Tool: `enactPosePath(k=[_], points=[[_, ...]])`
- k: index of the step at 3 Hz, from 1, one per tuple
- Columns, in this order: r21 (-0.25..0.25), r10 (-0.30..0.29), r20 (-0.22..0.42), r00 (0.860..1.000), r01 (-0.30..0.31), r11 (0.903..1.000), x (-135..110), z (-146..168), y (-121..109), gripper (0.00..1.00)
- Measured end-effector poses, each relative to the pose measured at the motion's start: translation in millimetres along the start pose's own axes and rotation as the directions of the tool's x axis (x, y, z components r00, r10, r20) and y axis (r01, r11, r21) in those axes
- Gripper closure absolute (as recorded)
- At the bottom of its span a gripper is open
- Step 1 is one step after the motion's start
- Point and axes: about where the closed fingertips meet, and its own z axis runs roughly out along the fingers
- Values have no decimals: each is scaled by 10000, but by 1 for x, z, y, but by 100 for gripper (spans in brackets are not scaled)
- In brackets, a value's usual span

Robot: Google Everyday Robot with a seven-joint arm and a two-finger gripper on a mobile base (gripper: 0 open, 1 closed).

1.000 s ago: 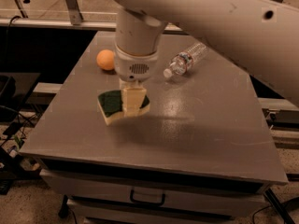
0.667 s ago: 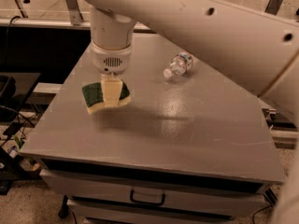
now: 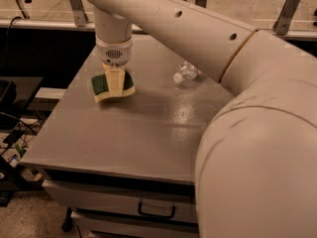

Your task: Move sponge near orange

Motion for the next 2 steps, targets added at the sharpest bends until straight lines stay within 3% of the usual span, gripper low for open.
enactPosePath(k=[1,2], points=[[178,370,-207,9991,-366,9992,20,4,-23,84],[266,569,-448,9974,-557,9981,42,5,-35,61]])
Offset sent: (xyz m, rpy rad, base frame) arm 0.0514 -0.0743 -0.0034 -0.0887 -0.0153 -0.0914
